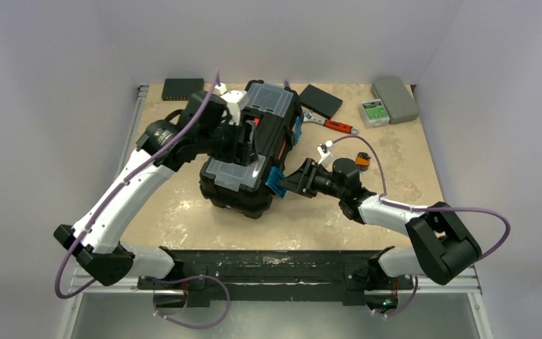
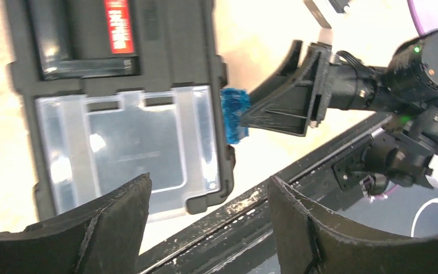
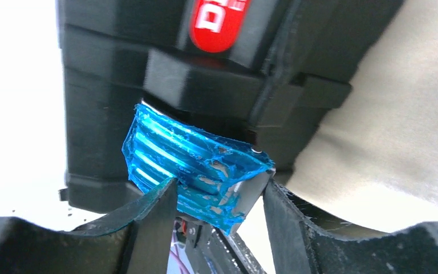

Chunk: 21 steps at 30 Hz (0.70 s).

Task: Pack the tool kit
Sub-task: Close the toolbox at the center of the board.

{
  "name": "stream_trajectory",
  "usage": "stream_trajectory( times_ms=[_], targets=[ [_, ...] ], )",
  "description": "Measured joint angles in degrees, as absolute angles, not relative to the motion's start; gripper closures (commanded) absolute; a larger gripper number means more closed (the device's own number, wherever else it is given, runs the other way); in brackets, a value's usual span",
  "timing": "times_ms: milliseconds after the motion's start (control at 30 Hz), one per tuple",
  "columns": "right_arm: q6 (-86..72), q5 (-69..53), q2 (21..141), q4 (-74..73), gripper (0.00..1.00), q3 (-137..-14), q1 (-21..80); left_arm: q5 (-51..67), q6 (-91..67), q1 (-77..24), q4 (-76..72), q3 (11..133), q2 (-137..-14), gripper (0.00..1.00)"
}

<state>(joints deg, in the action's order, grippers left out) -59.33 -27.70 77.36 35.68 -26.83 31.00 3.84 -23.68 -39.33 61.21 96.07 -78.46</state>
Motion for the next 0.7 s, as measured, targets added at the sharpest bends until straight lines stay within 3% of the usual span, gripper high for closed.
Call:
stream_trajectory(
  times_ms=[333,700],
  targets=[
    [-58.5,-23.4,77.3,28.0,0.75,-26.7,31.2,5.4,-22.3,-25.7,61.3,87.1,-71.5,0.25],
    [-58.0,-21.4,80.1,25.5,0.75,-26.7,31.2,16.0,-24.4,-9.1,53.8,70.7,-65.1,0.26]
  ],
)
